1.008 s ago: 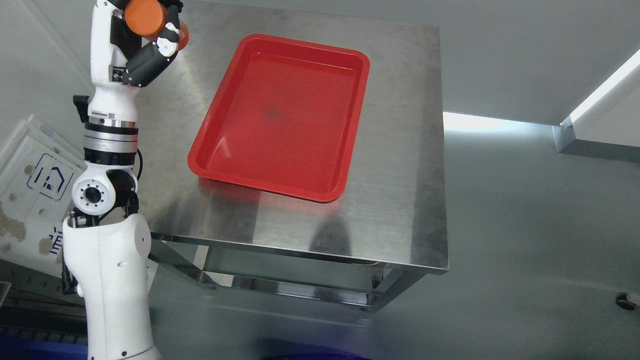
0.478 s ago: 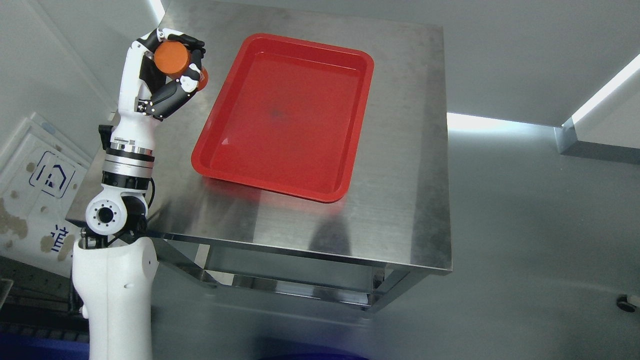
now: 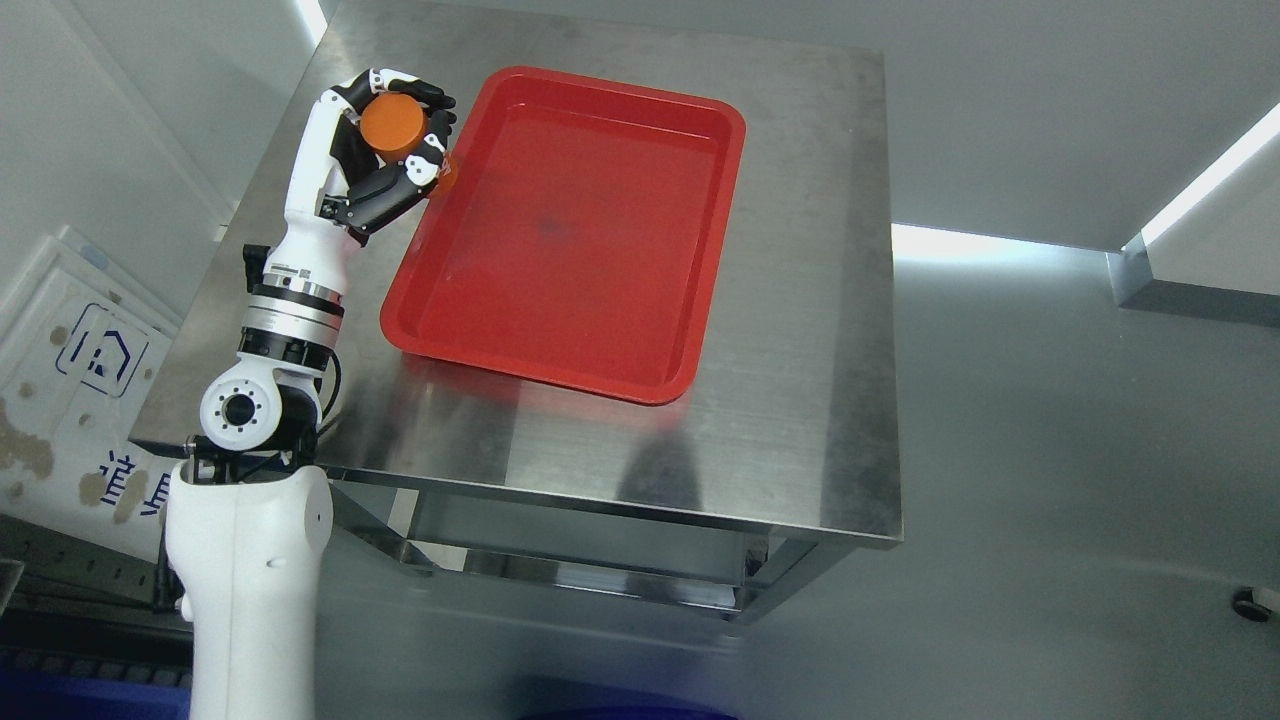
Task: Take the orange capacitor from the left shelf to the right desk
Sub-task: 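Move the left hand with the capacitor over the red tray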
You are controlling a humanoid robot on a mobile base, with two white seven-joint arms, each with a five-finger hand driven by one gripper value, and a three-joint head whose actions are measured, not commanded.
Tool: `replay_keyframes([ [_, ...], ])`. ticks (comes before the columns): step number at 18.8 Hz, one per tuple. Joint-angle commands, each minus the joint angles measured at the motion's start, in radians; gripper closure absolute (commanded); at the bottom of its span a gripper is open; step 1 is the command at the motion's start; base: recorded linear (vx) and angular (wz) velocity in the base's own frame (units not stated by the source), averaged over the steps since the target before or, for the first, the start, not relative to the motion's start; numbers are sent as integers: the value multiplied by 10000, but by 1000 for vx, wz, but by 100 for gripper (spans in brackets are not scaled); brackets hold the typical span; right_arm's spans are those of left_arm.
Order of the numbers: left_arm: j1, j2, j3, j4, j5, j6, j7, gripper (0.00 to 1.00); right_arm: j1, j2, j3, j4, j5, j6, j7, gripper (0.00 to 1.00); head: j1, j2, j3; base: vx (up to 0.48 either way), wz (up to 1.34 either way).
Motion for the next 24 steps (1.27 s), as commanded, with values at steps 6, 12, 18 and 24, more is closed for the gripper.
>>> replay_keyframes([
  [6,-816,175,-1460,255,-1218,1005,377,97,137,-175,-107,-337,0,-11,8,0,0,0,0,0,0],
  [12,-1643,175,-1964,837,-1434,1297,501,97,137,-175,-107,-337,0,4,8,0,0,0,0,0,0],
  [18,-3148,175,-3407,2416,-1388,1282,762,96,137,-175,-107,-337,0,5,8,0,0,0,0,0,0],
  [24,-2598,175,-3946,2495,-1449,1237,823,96,137,-175,-107,-337,0,-11,8,0,0,0,0,0,0],
])
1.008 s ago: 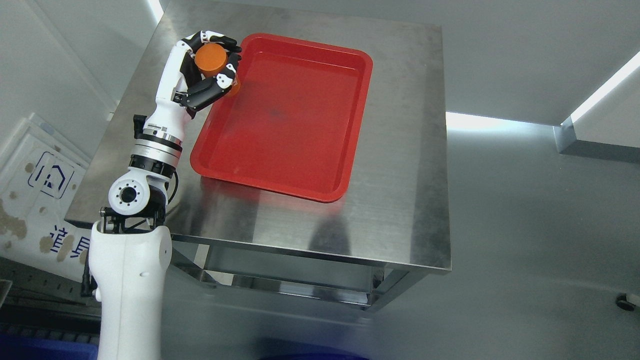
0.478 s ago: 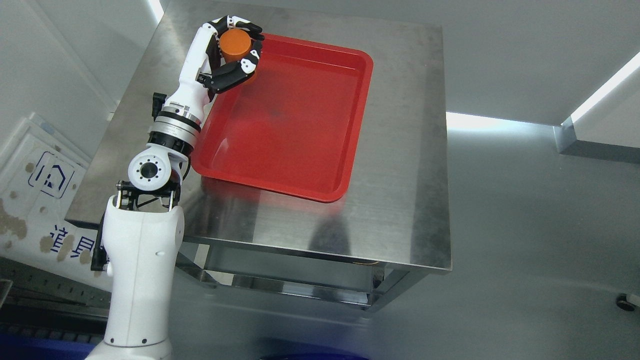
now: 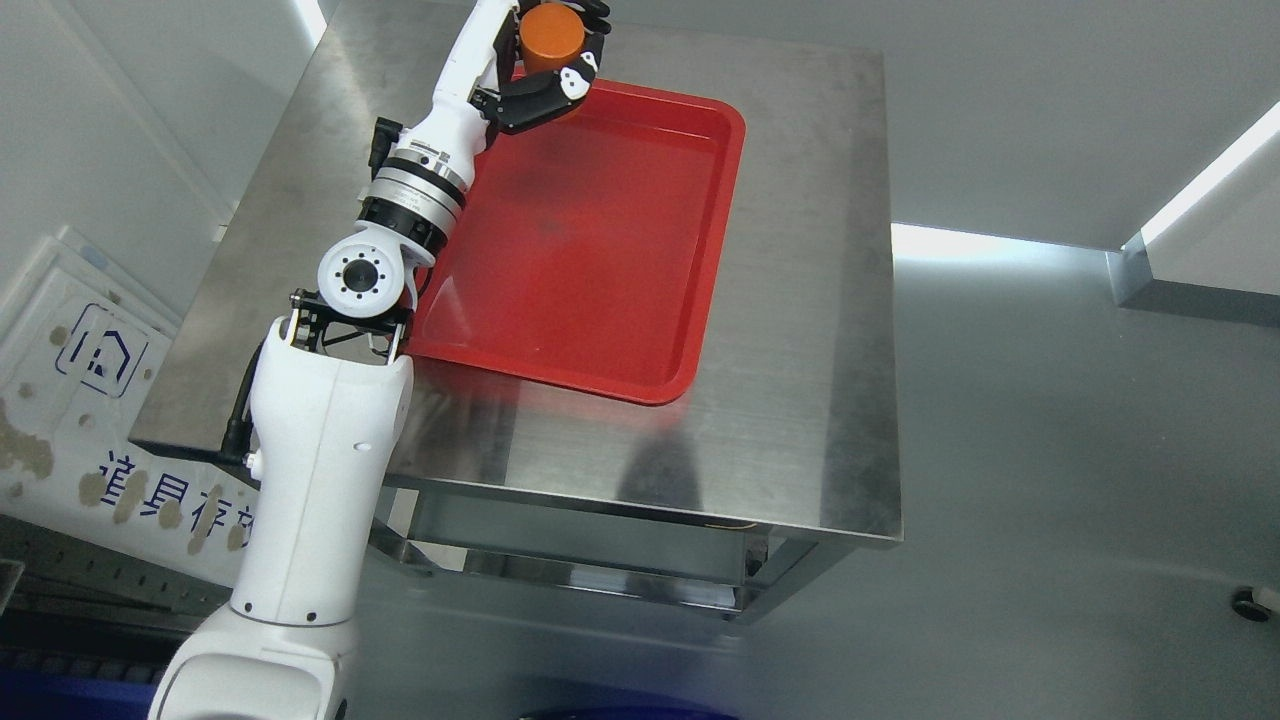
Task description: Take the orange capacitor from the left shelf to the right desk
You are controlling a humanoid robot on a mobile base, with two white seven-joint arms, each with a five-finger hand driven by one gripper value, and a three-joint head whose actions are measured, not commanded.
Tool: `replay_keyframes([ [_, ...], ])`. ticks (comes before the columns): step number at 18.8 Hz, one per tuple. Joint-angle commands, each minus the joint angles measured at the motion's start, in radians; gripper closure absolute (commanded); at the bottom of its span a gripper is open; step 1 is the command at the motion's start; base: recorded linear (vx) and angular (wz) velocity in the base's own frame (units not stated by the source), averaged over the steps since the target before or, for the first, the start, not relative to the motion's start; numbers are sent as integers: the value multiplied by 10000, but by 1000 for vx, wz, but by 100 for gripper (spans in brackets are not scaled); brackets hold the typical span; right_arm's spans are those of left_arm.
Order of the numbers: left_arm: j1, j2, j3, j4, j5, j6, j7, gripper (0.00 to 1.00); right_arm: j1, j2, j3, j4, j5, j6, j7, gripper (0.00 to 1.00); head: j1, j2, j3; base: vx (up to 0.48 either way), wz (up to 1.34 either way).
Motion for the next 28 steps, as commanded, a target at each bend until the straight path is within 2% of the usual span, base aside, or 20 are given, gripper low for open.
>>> replay_keyframes([
  [1,224,174,-1258,919,-75,-64,45,96,139,-175,-107,-337,0,4,1,0,0,0,0,0,0],
  [6,792,174,-1196,919,-75,-79,45,95,139,-175,-107,-337,0,19,1,0,0,0,0,0,0],
  [10,701,174,-982,873,-60,-110,45,89,139,-175,-107,-337,0,4,1,0,0,0,0,0,0],
  [11,670,174,-936,873,-60,-110,45,84,139,-175,-107,-337,0,19,1,0,0,0,0,0,0],
  [14,532,174,-859,796,-60,-34,45,41,139,-175,-107,-337,0,19,1,0,0,0,0,0,0],
  [15,441,174,-828,750,-60,-33,45,31,139,-175,-107,-337,0,4,1,0,0,0,0,0,0],
  [17,211,174,-478,567,-60,-33,45,19,139,-175,-107,-337,0,4,1,0,0,0,0,0,0],
  [20,-233,174,456,398,-45,-95,30,13,139,-175,-107,-337,0,4,1,0,0,0,0,0,0],
  [23,-725,174,2216,382,-45,-110,30,7,139,-175,-107,-337,0,19,1,0,0,0,0,0,0],
  [27,-482,181,4338,382,-30,-79,-169,7,139,-175,-107,-337,0,19,1,0,0,0,0,0,0],
  [28,-192,533,4615,351,-29,-79,-306,4,139,-175,-107,-337,0,19,1,0,0,0,0,0,0],
])
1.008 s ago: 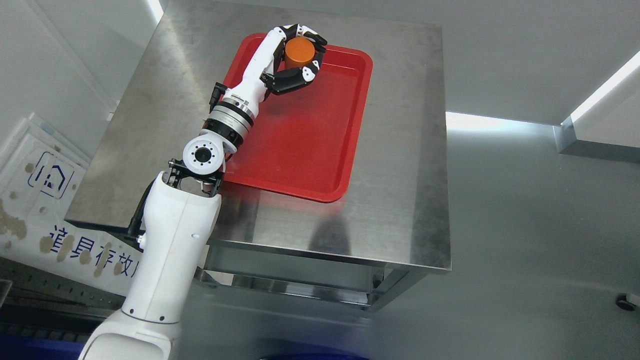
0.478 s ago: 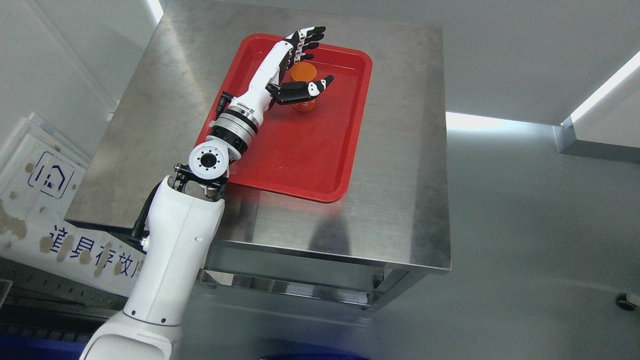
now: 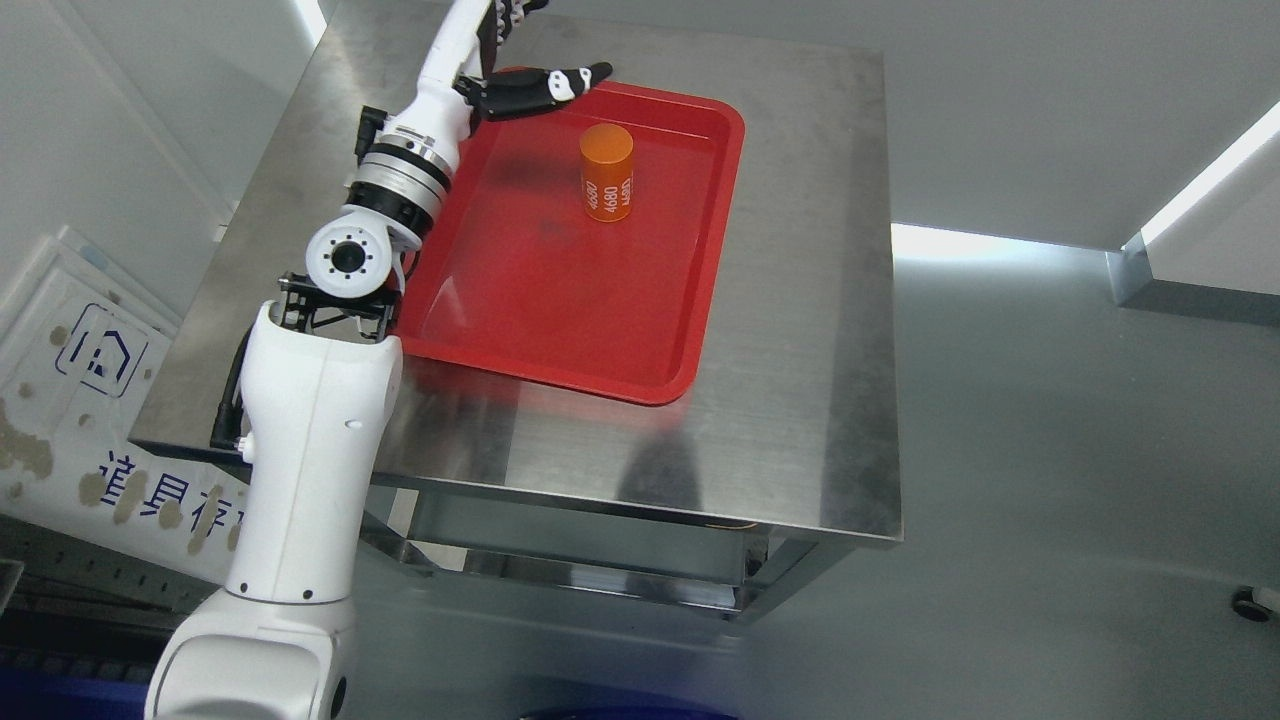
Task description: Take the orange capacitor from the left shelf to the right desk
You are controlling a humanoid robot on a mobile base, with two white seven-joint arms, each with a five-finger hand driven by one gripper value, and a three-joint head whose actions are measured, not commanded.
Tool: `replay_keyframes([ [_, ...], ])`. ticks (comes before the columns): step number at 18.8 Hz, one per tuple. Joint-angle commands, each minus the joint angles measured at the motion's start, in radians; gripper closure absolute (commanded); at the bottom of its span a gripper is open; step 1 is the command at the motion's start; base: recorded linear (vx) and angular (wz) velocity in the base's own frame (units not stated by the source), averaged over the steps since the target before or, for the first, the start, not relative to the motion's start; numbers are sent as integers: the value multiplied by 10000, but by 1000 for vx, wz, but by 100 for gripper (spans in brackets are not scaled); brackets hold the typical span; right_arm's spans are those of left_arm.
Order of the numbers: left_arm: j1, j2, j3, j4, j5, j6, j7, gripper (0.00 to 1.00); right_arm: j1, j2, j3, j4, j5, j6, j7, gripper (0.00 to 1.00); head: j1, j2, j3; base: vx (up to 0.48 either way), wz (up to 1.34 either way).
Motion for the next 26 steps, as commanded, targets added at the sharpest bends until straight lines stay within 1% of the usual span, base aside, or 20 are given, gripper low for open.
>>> replay_keyframes([
  [1,473,793,3572,-200,32,-23,-323,1,138,-175,-107,-337,0,5,-2,0,0,0,0,0,0],
  [2,779,932,3847,-292,32,-23,-339,0,138,-175,-107,-337,0,5,-2,0,0,0,0,0,0],
  [4,1164,843,4430,-491,32,-38,-339,0,138,-175,-107,-337,0,-10,-2,0,0,0,0,0,0],
  [6,1639,232,4647,-996,32,-114,-248,0,138,-175,-107,-337,0,5,-2,0,0,0,0,0,0],
  [7,1869,173,4693,-1348,32,-191,-187,0,138,-175,-107,-337,0,-10,-2,0,0,0,0,0,0],
  [8,2069,173,4617,-1609,32,-191,-34,0,138,-175,-107,-337,0,5,-2,0,0,0,0,0,0],
  [11,2254,173,4463,-1979,32,-176,1283,0,138,-175,-107,-337,0,5,-2,0,0,0,0,0,0],
  [14,3050,173,4218,-2149,32,-207,1287,0,138,-175,-107,-337,0,-10,-2,0,0,0,0,0,0],
  [16,3434,173,4203,-2149,32,-466,1164,0,138,-175,-107,-337,0,5,-2,0,0,0,0,0,0],
  [19,3513,173,4172,-2149,32,-605,1133,0,138,-175,-107,-337,0,5,-2,0,0,0,0,0,0],
  [26,3635,173,3559,-2149,32,-621,1118,0,138,-175,-107,-337,0,5,-2,0,0,0,0,0,0],
])
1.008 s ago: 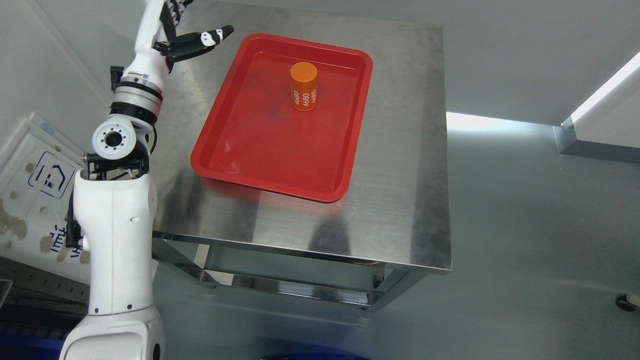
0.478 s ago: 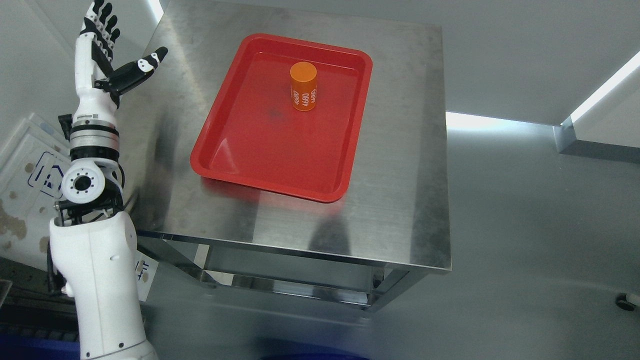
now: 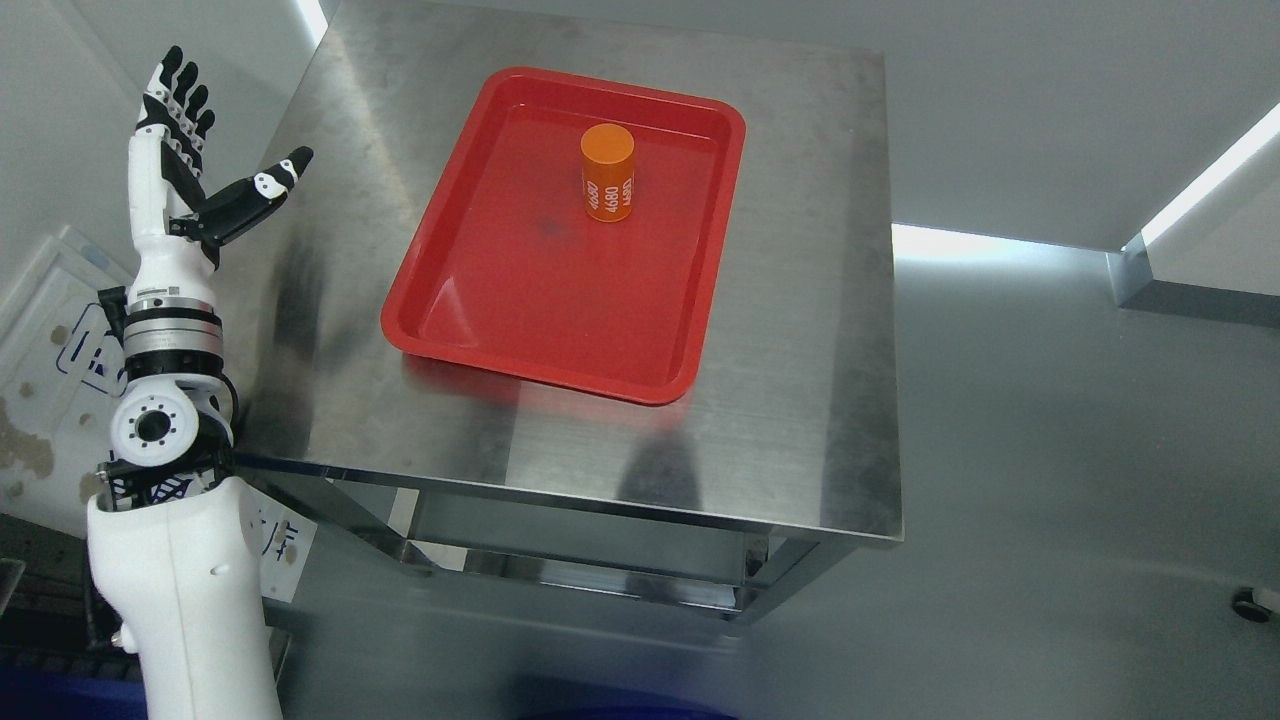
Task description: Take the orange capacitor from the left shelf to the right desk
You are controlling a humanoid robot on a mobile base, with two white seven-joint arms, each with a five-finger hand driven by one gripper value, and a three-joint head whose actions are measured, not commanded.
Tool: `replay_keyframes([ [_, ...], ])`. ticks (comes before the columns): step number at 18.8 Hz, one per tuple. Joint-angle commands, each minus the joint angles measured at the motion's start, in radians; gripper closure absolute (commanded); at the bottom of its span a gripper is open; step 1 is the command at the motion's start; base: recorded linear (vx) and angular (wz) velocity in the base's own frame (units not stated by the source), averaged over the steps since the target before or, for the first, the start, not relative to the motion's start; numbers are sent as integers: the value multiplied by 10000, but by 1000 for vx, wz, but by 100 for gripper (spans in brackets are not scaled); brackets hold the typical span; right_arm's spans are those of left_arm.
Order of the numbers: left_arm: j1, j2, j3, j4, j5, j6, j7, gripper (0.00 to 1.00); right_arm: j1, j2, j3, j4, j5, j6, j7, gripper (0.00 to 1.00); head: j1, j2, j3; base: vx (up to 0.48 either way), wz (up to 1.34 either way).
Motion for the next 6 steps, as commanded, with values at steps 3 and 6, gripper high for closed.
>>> replay_keyframes([
  [3,272,121,-225,-353,0,-8,-32,0,138,-175,-107,-338,0,-28,-5,0,0,0,0,0,0],
  [6,272,121,-348,-353,0,-8,-32,0,138,-175,-107,-338,0,-12,-5,0,0,0,0,0,0],
])
